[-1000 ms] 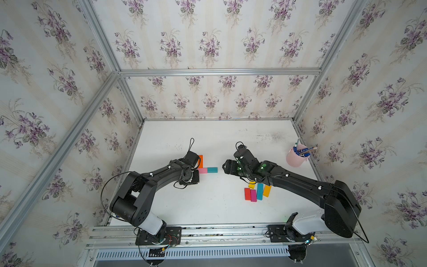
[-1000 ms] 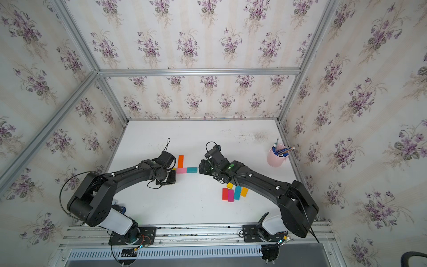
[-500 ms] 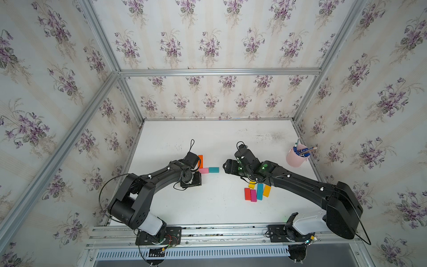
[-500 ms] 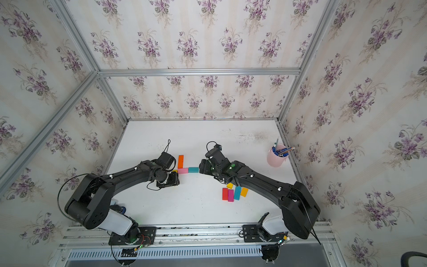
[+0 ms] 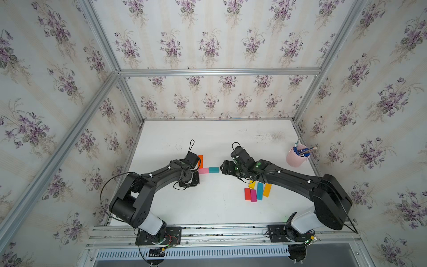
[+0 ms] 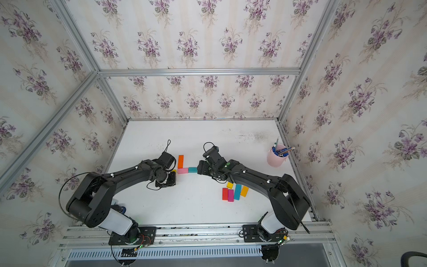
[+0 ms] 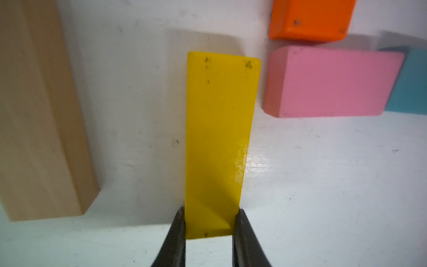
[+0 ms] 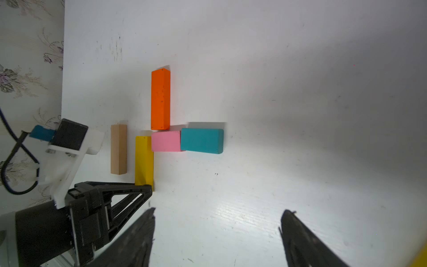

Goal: Assemble the letter h with building blocks
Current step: Pick up the building block from the center of the board, then place the building block at the center of the board.

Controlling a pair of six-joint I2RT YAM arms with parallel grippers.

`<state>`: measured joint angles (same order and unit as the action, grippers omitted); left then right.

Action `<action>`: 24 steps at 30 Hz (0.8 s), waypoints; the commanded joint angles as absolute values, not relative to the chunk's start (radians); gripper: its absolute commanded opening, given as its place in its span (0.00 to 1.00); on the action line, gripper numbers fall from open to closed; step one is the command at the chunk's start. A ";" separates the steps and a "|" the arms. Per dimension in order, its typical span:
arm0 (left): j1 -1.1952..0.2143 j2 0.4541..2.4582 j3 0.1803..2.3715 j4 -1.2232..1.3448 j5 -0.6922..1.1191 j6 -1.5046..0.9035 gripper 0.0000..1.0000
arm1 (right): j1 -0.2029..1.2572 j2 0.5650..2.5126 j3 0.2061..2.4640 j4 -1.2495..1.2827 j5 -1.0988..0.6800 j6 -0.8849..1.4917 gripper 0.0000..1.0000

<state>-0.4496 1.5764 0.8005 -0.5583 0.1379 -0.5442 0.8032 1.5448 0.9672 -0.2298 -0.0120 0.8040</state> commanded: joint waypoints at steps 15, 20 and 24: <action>-0.455 1.292 0.642 -0.777 0.134 -0.616 0.08 | 0.768 1.872 1.136 -0.080 -0.197 0.771 0.87; -0.506 1.246 0.630 -0.789 0.146 -0.645 0.08 | 0.768 1.904 1.142 -0.065 -0.215 0.781 0.86; -0.532 1.247 0.625 -0.778 0.150 -0.649 0.08 | 0.770 1.920 1.149 -0.057 -0.231 0.784 0.86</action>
<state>-0.5240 1.2495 0.6266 -0.7658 0.1448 -0.6346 0.7677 1.9106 1.1400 -0.0792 -0.2150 0.7818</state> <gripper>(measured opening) 0.318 0.854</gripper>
